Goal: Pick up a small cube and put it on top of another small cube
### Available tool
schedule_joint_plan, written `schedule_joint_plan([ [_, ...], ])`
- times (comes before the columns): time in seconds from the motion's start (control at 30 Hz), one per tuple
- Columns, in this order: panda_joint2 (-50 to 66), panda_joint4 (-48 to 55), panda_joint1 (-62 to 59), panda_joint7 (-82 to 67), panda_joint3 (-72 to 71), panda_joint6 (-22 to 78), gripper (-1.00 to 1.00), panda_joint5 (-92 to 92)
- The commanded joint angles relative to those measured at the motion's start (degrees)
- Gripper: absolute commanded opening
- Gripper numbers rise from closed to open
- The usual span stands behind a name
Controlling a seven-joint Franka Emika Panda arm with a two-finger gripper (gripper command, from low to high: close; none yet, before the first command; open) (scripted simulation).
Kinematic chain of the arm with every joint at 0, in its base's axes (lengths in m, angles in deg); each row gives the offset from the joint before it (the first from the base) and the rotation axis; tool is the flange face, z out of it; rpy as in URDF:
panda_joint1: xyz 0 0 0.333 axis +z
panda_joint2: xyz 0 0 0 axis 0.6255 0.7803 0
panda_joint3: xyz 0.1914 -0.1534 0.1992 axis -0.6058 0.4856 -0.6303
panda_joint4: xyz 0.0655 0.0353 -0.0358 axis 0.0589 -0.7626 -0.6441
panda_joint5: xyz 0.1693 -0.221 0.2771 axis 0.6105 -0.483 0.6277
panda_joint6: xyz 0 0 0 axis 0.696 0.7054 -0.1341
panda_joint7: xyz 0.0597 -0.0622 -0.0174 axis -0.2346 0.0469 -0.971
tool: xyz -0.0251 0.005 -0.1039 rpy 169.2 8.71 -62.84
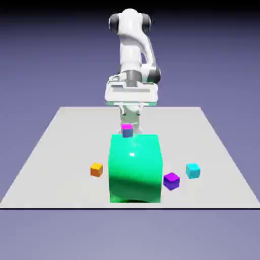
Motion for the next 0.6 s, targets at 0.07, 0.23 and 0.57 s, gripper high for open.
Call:
schedule_joint_plan([
  [0.07,6.23,3.34,3.08,-2.62,-2.75,5.19,0.00,-3.91],
  [0.23,16.61,8.90,8.21,-6.99,-7.33,13.84,0.00,-10.42],
  [0.57,37.38,20.03,18.46,-15.73,-16.49,31.14,0.00,-23.44],
])
